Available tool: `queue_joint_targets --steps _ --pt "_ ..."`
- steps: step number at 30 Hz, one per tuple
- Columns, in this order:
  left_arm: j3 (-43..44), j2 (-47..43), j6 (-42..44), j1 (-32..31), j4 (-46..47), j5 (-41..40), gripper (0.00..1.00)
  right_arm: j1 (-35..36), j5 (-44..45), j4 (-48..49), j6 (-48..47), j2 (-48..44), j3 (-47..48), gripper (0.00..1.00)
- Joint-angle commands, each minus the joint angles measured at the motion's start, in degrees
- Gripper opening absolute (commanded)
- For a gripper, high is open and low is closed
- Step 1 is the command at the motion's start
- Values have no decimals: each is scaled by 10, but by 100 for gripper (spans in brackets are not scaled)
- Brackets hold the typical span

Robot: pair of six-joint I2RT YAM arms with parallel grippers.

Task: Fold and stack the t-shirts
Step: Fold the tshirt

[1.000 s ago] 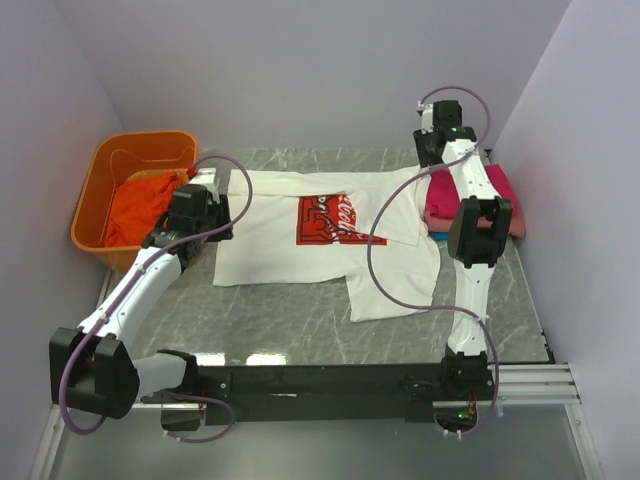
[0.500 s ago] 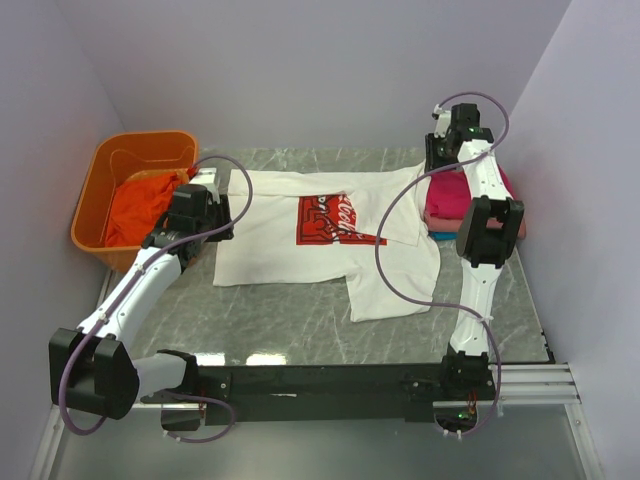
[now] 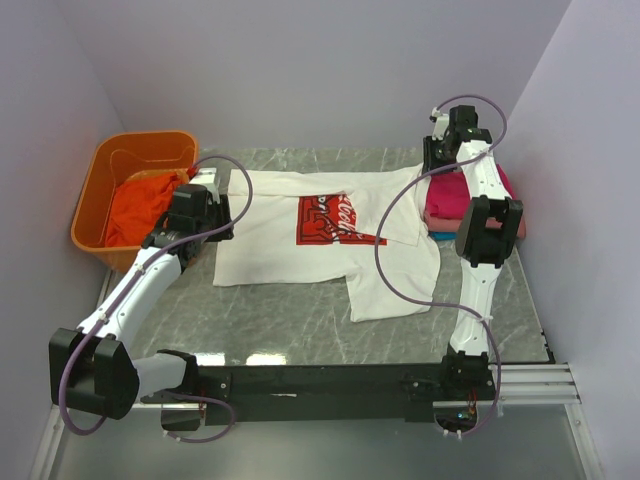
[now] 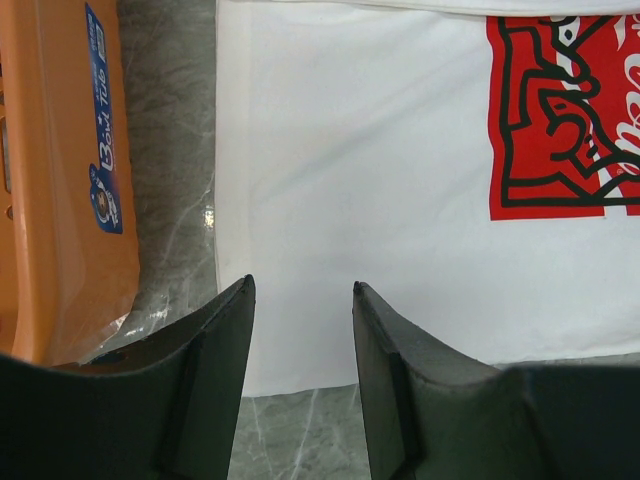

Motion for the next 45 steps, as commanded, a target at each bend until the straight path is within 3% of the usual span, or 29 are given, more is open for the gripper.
queue_joint_targets --steps 1,25,29,37,45 --pt "0 -13 12 1 15 8 50 -4 8 -3 7 -2 1 38" --pt "0 -14 13 1 17 9 50 -4 -1 -16 18 11 6 32" --pt "1 -14 13 1 16 9 49 -4 0 -16 17 8 4 26" --pt "1 -14 13 1 16 8 49 -4 19 -3 9 -7 4 5" --pt "0 -14 13 1 16 8 49 -4 15 7 9 -34 -2 2"
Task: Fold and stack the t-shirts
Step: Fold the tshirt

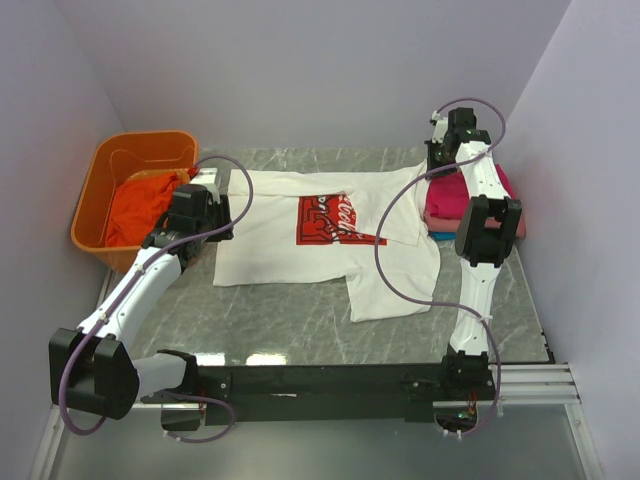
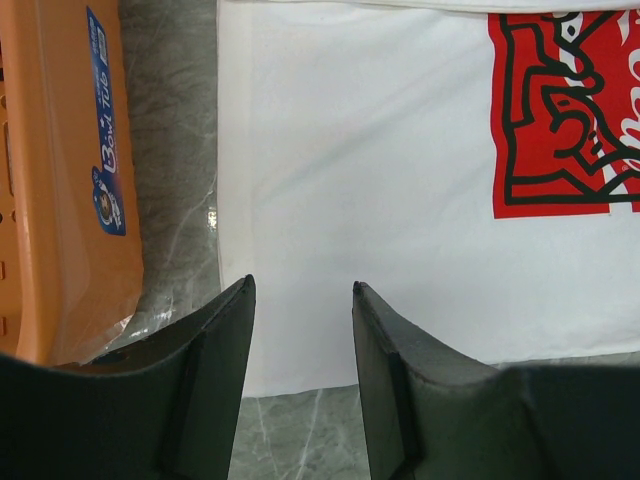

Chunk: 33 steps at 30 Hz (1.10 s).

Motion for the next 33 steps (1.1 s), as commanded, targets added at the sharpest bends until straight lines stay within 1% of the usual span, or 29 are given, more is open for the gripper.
queue_joint_targets --steps 1,9,16,17,20,23,27,33 --pt "0 -15 5 1 16 8 49 -4 3 19 -3 -43 -2 2" --pt "-1 -16 5 1 16 8 49 -4 -12 25 -3 -65 -20 2" --pt "-1 -18 5 1 15 8 49 -4 9 26 -3 -65 -11 3" --pt "-1 -19 5 1 17 8 50 -4 15 26 -3 -63 -7 16" --pt "-1 -19 5 1 16 8 49 -4 29 8 -5 -39 20 37" --pt "-1 -19 5 1 16 8 49 -4 31 -5 -6 -15 44 42" --pt "-1 -18 5 1 16 8 49 -4 38 2 -6 -1 46 42" --pt "-1 -15 6 1 16 7 49 -4 23 -4 -2 18 57 41"
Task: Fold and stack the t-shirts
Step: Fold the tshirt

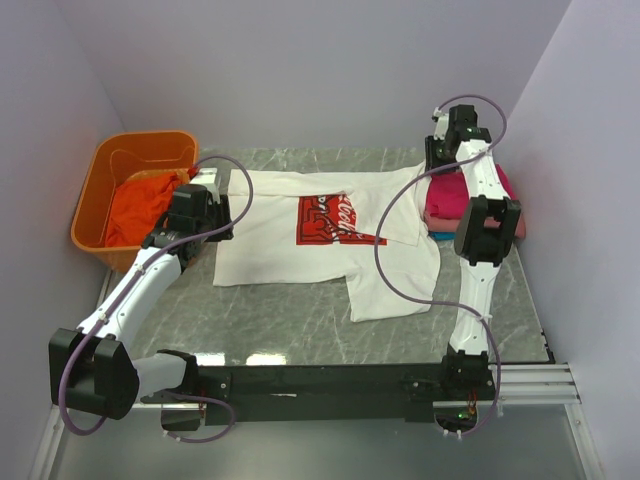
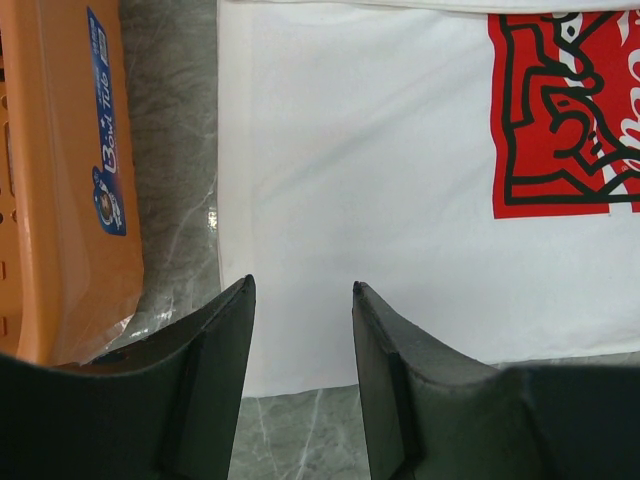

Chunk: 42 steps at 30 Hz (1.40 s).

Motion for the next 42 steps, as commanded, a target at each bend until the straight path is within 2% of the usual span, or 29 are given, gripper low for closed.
queue_joint_targets --steps 1,6,12,14,23,34,42 --pt "0 -15 5 1 16 8 49 -3 -6 -2 0 13 26 40" --pt "-1 -14 5 1 16 7 49 -3 -13 -3 0 15 20 35" --pt "0 -12 6 1 16 7 49 -3 -26 13 -3 -8 5 12" --pt "0 -13 6 1 16 7 49 -3 -35 20 -2 -20 -2 10" --pt "-1 -16 6 1 16 8 49 -3 -62 27 12 -80 -23 8" --pt "0 -17 6 1 16 8 49 -1 -52 9 17 -91 -5 8" --pt "-1 -16 6 1 17 8 49 3 7 16 21 -98 -2 8"
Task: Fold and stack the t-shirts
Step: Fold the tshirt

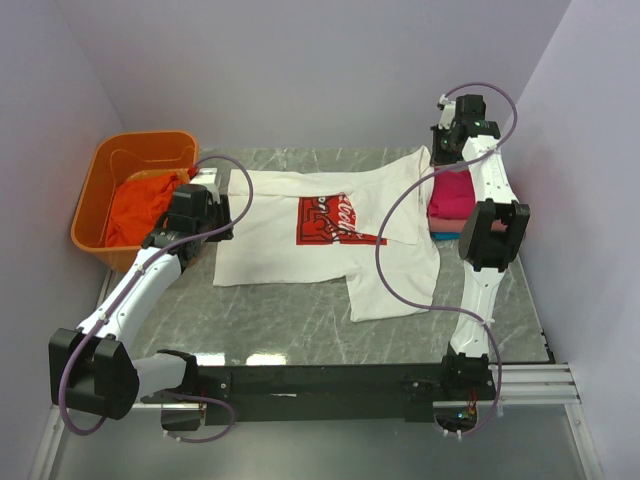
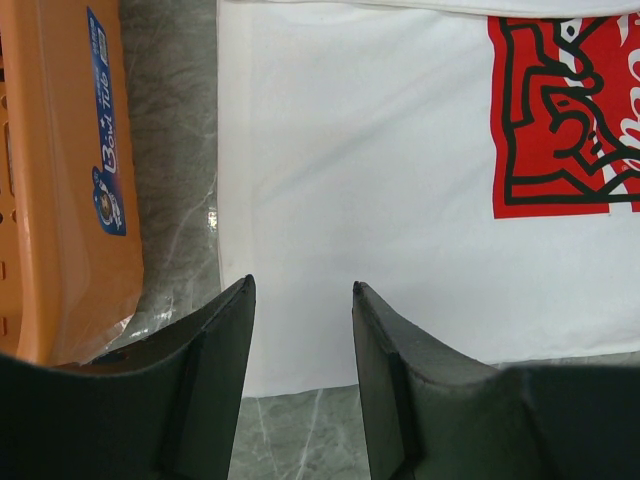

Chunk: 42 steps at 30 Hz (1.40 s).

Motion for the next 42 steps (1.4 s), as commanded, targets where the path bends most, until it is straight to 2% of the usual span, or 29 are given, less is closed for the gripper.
queue_joint_targets --steps 1,28,42 --pt "-1 -16 6 1 15 8 49 2 40 14 6 -38 20 8" --pt "0 -13 7 1 15 8 49 23 102 29 9 -87 27 8" --pt "0 -9 7 1 16 10 49 22 161 56 -11 -62 13 8"
